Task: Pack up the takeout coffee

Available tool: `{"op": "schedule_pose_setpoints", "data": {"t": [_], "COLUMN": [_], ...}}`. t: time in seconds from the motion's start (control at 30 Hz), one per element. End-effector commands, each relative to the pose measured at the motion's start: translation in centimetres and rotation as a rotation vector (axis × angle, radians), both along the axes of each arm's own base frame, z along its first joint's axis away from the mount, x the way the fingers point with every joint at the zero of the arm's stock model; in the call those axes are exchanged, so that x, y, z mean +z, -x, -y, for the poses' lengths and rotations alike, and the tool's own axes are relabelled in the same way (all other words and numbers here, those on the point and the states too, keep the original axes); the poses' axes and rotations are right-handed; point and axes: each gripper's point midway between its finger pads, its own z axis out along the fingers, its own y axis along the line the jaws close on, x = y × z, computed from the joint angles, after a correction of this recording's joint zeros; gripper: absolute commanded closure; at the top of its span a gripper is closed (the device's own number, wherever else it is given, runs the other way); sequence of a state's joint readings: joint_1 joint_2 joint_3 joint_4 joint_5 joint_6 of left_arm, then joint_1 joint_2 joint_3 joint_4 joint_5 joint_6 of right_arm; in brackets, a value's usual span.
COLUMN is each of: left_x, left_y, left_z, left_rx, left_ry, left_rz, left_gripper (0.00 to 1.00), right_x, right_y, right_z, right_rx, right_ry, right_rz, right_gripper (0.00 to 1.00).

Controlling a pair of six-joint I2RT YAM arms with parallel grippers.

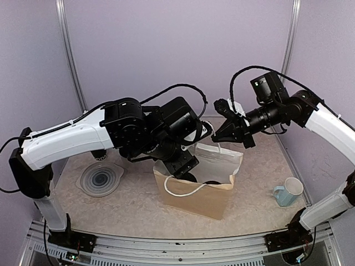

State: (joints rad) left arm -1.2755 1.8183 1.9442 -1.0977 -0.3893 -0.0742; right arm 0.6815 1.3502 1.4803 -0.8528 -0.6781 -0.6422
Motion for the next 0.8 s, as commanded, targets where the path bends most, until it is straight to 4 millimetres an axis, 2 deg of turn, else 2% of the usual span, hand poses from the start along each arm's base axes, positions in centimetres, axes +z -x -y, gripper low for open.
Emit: {"op": "schedule_pose_setpoints", "data": {"t": [0.0, 0.17, 0.27, 0.4, 0.5, 0.57, 0.6, 0.63, 0.7, 0.77], "left_x": [7.9, 10.3, 10.6, 9.9, 10.8, 11.5, 11.6, 11.7, 11.3, 10.5], "left_y": [-2.2, -2.6, -2.2, -2.6, -3.6, -4.7, -5.3, -5.9, -7.5, -8.4], "left_z": [-1.3, -2.1, -1.8, -1.8, -2.8, -4.7, -5.9, -7.4, -10.9, -14.4], "left_rx": [0.111, 0.104, 0.069, 0.085, 0.159, 0.259, 0.313, 0.372, 0.534, 0.660], "left_ry": [0.222, 0.369, 0.408, 0.371, 0.378, 0.378, 0.372, 0.369, 0.358, 0.319], "left_rz": [0.173, 0.167, 0.130, 0.128, 0.172, 0.216, 0.222, 0.226, 0.220, 0.227], "left_gripper": [0.23, 0.20, 0.20, 0.21, 0.21, 0.21, 0.21, 0.22, 0.24, 0.25], "right_x": [0.0, -0.4, -0.3, 0.1, 0.3, 0.8, 1.0, 1.3, 1.8, 2.1], "right_y": [-2.1, -3.1, -3.5, -4.4, -5.2, -5.8, -5.9, -6.1, -6.0, -5.8], "right_z": [0.3, 0.2, 0.1, 0.1, 0.2, 0.4, 0.5, 0.6, 0.9, 1.4], "right_rx": [-0.060, -0.077, -0.078, -0.095, -0.117, -0.140, -0.147, -0.154, -0.160, -0.166], "right_ry": [0.016, 0.015, 0.003, -0.013, -0.018, -0.026, -0.028, -0.028, -0.028, -0.016], "right_rz": [0.029, 0.017, 0.005, 0.002, 0.008, 0.019, 0.024, 0.031, 0.042, 0.056], "right_gripper": [1.00, 1.00, 1.00, 1.00, 1.00, 1.00, 0.97, 0.90, 0.69, 0.56]}}
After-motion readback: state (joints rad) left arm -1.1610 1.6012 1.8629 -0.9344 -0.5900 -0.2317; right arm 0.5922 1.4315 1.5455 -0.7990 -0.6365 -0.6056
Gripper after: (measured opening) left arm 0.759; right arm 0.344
